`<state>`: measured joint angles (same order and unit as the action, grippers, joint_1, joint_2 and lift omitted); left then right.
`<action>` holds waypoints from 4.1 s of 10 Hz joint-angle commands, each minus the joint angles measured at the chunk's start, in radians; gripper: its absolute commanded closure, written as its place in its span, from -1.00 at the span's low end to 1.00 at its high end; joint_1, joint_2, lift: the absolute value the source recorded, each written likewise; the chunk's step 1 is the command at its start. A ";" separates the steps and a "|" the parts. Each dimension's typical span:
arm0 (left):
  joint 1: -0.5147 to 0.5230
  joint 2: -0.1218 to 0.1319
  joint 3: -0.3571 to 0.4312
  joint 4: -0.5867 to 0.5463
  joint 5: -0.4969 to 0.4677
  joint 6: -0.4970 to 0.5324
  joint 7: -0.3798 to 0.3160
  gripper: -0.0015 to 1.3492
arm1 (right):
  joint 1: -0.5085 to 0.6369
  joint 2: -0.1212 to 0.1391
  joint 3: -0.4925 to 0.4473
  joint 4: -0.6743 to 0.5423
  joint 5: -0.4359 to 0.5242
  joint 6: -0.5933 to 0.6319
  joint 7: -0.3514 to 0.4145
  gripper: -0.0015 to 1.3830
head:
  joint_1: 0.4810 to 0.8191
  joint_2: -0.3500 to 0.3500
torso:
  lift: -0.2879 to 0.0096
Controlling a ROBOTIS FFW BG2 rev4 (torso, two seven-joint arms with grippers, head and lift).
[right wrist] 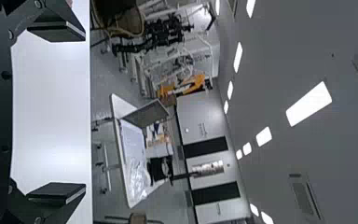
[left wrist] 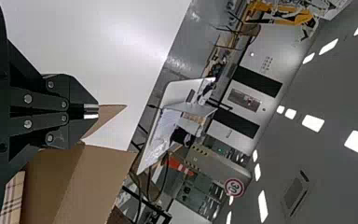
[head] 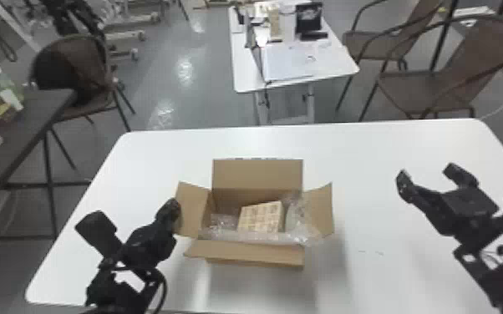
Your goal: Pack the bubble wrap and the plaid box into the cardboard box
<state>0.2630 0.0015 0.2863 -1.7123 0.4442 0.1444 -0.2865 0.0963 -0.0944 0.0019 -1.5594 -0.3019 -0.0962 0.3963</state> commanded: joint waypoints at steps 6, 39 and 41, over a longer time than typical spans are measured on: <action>-0.079 -0.004 -0.003 0.097 0.056 -0.160 0.139 0.81 | 0.126 0.002 -0.040 0.167 0.012 -0.235 -0.132 -0.77 | 0.27 0.33 | 0.51; 0.479 -0.004 -0.136 -0.300 -0.475 -0.368 0.156 -0.34 | 0.502 0.095 -0.174 -0.607 0.374 0.406 -0.050 -0.77 | 0.27 0.13 | 0.51; 0.482 -0.004 -0.159 -0.299 -0.456 -0.362 0.199 -0.34 | 0.511 0.095 -0.154 -0.631 0.395 0.428 -0.102 -0.77 | 0.27 0.09 | 0.51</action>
<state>0.7445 0.0015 0.1332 -2.0122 -0.0171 -0.2189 -0.0892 0.6034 -0.0015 -0.1570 -2.1850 0.0911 0.3258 0.2971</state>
